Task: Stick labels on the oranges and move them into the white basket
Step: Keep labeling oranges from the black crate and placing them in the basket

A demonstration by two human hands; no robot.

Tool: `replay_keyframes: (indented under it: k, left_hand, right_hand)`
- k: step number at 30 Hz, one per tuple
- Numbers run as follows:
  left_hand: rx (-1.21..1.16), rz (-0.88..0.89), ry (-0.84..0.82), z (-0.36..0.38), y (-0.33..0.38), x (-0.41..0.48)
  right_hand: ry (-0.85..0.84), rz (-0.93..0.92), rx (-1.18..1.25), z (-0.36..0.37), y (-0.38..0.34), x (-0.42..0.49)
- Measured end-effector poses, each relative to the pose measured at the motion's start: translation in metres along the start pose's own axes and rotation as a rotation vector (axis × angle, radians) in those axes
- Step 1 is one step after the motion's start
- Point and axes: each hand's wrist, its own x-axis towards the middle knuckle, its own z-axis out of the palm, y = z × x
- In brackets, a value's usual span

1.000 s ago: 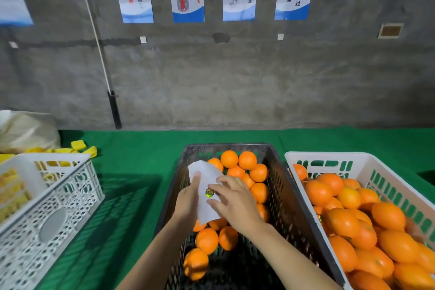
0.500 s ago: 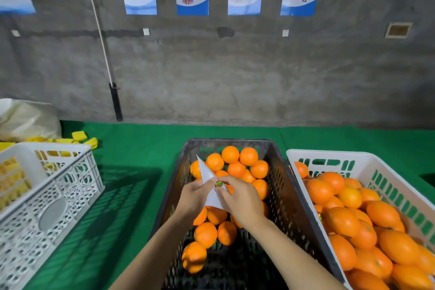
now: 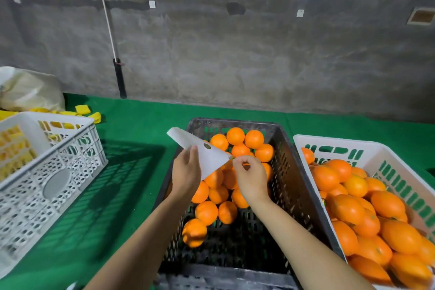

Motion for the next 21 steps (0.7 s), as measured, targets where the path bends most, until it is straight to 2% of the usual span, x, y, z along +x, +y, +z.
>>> replay_keyframes:
  k: [4,6,8,12,16,21]
  left_hand:
    - [0.077,-0.009,0.023,0.003,-0.003,0.004]
    - [0.145,-0.044,0.053,0.003,-0.006,0.006]
    - [0.187,-0.070,0.096,0.002,-0.008,0.006]
    - [0.258,-0.054,0.128,0.003,-0.008,0.005]
    - [0.306,-0.057,0.089,0.007,-0.007,0.008]
    - [0.343,-0.050,0.035,0.014,-0.011,0.009]
  right_hand:
    - [-0.293,0.381,-0.070,0.016,0.027,0.005]
    - [-0.428,0.460,-0.165,0.026,0.039,0.010]
    - [-0.541,0.460,-0.328,0.032,0.046,0.018]
    - [-0.628,0.501,-0.494,0.034,0.063,0.031]
    - [-0.829,0.666,-0.677,0.035,0.077,0.028]
    - [-0.803,0.795,-0.570,0.032,0.078,0.029]
